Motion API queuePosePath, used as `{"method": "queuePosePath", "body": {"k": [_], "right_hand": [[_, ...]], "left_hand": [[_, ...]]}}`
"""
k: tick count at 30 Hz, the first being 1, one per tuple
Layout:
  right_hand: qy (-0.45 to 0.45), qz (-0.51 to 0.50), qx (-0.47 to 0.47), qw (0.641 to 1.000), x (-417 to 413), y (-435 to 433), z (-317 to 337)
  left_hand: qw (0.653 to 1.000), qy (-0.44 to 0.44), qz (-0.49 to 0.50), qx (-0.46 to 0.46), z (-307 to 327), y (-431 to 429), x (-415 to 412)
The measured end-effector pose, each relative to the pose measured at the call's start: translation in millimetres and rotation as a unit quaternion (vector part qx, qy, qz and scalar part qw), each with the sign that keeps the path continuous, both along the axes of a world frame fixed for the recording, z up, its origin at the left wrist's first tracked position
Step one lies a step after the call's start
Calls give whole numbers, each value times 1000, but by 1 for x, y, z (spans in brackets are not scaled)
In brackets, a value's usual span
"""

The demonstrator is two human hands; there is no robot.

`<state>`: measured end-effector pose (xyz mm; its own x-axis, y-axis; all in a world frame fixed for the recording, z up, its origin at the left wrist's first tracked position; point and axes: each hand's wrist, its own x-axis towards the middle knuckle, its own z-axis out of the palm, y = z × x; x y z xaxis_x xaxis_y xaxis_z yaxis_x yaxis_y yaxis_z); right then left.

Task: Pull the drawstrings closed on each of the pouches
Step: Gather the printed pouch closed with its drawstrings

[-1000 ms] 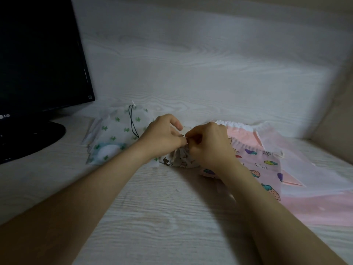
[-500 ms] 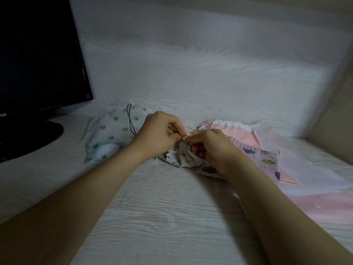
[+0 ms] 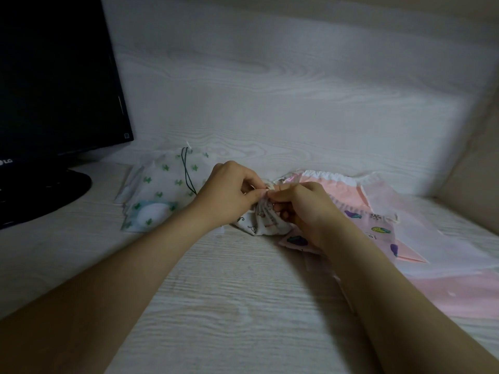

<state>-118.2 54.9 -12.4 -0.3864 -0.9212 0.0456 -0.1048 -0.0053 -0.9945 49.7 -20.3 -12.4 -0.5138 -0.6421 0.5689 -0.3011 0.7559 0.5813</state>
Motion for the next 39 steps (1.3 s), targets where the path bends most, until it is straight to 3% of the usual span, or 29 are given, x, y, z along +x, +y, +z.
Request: {"method": "queuePosePath", "body": {"k": [4,8,16,23,33,39], "right_hand": [[34,9,-24,999,0,1,1],[57,21,-38,997,6,4,3],[82,-34,-70,994,5,6,3],[119,1,-89,989,8,8,3],[138,-10,-77,987,3,7,1],[263,-73,-63,960,1,-2,-6]], "left_hand": [[999,-46,-3,9,2,7,-1],[989,-93,-16,110,7,10,0],[977,26,0,212,13,0,3],[905,190,30,379,14,-5,2],[920,206,107,317,12,-10,6],[918,212,150,300,11,-16,11]]}}
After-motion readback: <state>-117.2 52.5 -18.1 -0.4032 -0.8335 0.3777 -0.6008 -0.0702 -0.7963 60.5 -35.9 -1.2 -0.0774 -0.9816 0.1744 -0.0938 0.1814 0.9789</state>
